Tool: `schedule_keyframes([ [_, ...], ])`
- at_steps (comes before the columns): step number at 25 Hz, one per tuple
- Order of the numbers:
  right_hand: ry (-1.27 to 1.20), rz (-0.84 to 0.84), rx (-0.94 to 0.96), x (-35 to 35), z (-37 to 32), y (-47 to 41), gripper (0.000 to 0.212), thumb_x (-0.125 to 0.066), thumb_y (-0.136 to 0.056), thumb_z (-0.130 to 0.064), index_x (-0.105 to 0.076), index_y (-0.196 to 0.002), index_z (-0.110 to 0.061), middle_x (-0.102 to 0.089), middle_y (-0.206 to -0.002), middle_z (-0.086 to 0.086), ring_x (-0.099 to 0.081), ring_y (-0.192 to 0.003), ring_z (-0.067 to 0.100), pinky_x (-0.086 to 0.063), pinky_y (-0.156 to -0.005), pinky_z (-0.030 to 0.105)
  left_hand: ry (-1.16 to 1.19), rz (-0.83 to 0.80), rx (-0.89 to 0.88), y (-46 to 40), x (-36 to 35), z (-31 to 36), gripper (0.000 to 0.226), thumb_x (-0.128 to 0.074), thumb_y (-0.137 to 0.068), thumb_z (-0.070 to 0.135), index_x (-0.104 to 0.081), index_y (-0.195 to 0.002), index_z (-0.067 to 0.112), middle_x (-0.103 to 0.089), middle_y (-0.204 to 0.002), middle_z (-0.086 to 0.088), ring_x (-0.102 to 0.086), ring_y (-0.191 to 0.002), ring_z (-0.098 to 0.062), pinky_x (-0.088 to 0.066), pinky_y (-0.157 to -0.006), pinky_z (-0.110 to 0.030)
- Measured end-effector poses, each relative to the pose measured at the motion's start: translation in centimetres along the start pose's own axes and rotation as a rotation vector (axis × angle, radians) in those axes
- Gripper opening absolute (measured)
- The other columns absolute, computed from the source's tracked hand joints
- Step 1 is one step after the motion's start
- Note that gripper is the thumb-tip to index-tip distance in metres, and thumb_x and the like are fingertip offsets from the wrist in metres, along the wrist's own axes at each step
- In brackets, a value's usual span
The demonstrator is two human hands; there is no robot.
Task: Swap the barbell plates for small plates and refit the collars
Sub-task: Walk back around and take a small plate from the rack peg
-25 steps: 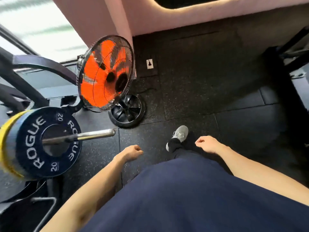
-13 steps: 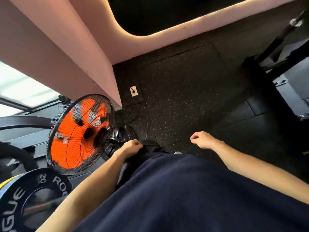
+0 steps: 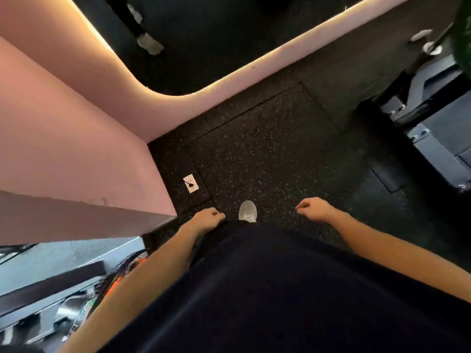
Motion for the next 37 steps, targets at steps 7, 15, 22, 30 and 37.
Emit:
schedule_keyframes([
  [7, -0.335, 0.150, -0.181, 8.0, -0.1, -2.5, 0.025, -0.055, -0.095, -0.026, -0.067, -0.115, -0.018, -0.064, -0.120, 0.004, -0.059, -0.105, 0.020, -0.045, -0.089, 0.030, -0.321, -0.164, -0.132, -9.0, 9.6, 12.6, 0.037, -0.049, -0.096, 0.047, -0.062, -0.117, 0.020, -0.063, -0.118, -0.003, -0.059, -0.107, -0.023, -0.045, -0.086, -0.032],
  [15, -0.579, 0.315, -0.344, 15.8, 6.9, -3.1, 0.027, -0.057, -0.093, -0.028, -0.066, -0.113, -0.014, -0.067, -0.117, 0.007, -0.061, -0.095, 0.020, -0.045, -0.080, 0.027, -0.568, -0.201, -0.380, -14.9, 10.5, 32.4, 0.033, -0.052, -0.092, 0.049, -0.061, -0.114, 0.025, -0.063, -0.117, 0.001, -0.056, -0.102, -0.017, -0.045, -0.088, -0.031],
  [22, -0.782, 0.398, -0.496, 18.6, 8.7, -2.8, 0.037, -0.056, -0.094, -0.031, -0.056, -0.127, -0.013, -0.060, -0.129, 0.008, -0.059, -0.111, 0.023, -0.048, -0.090, 0.034, -0.701, -0.265, -0.572, -16.2, 10.4, 44.2, 0.038, -0.054, -0.092, 0.049, -0.060, -0.119, 0.022, -0.064, -0.119, -0.001, -0.057, -0.098, -0.015, -0.043, -0.083, -0.027],
  [30, -0.930, 0.696, -0.589, 26.7, 9.7, -0.5, 0.051, -0.057, -0.094, -0.031, -0.043, -0.140, -0.016, -0.053, -0.139, 0.008, -0.055, -0.120, 0.025, -0.044, -0.102, 0.038, -0.675, -0.202, -0.875, -14.6, 14.2, 59.0, 0.041, -0.055, -0.093, 0.049, -0.057, -0.123, 0.021, -0.061, -0.109, 0.002, -0.057, -0.093, -0.014, -0.043, -0.079, -0.027],
  [37, -0.878, 1.007, -0.509, 39.2, 11.6, 6.6, 0.054, -0.056, -0.094, -0.033, -0.039, -0.144, -0.022, -0.052, -0.139, 0.008, -0.052, -0.123, 0.025, -0.041, -0.104, 0.037, -0.513, -0.085, -1.140, -7.5, 18.2, 73.2, 0.045, -0.055, -0.091, 0.051, -0.055, -0.126, 0.022, -0.062, -0.117, 0.000, -0.059, -0.104, -0.020, -0.049, -0.093, -0.035],
])
Point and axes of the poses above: each hand's wrist, its own y-axis away from the middle knuckle, its own x-axis out of the back of the hand, z = x × y, the point moved 1 cm from there along -y, towards the middle knuckle
